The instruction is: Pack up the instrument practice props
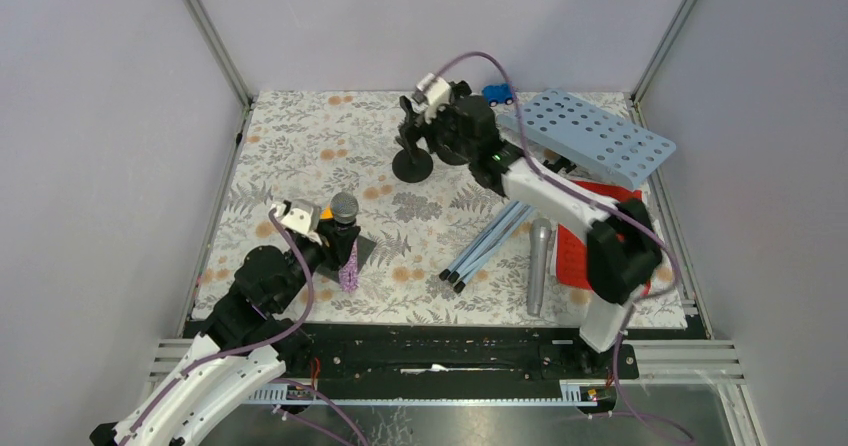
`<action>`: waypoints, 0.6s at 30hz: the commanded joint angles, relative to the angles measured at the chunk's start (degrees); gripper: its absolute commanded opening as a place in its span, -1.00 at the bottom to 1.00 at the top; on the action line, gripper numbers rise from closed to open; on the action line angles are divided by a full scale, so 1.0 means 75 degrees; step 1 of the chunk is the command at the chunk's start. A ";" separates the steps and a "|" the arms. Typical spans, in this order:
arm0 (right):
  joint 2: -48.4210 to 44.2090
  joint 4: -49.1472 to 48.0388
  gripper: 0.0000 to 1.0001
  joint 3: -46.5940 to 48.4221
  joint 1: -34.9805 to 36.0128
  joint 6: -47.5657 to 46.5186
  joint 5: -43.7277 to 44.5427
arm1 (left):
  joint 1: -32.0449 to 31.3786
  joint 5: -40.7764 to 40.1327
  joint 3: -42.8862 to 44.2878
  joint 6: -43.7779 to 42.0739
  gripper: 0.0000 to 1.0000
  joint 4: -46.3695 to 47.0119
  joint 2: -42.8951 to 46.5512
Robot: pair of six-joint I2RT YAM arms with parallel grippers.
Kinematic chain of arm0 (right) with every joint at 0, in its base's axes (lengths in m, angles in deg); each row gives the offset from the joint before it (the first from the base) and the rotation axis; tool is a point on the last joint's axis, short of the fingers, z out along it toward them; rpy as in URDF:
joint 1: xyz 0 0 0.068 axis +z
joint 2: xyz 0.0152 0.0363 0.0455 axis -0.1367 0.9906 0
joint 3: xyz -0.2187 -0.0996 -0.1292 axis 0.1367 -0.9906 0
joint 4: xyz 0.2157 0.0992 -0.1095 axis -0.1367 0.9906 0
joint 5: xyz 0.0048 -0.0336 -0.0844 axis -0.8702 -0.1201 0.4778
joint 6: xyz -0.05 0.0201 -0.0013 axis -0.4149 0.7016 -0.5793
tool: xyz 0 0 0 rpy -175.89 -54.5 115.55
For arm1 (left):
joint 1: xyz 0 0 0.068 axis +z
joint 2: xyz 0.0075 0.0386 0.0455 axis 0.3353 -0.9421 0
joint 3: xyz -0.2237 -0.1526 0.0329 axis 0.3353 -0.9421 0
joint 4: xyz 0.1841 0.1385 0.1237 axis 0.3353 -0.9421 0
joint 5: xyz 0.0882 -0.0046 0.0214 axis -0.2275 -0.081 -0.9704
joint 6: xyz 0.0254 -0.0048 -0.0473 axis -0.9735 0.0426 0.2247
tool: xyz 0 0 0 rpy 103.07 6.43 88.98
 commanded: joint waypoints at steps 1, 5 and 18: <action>-0.2688 -0.2855 0.99 -0.2790 0.0040 0.0806 -0.0968 | 0.0021 -0.0934 0.0557 0.1061 -1.00 0.0466 -0.0092; -0.4475 -0.4270 0.97 -0.5348 0.0089 0.1697 -0.1517 | 0.0021 -0.0865 0.0793 0.1517 -1.00 0.0457 -0.0252; -0.7252 -0.6401 0.86 -0.9867 0.2935 0.3419 0.0694 | -0.0189 0.1719 0.0703 0.3862 -1.00 0.3452 -0.2616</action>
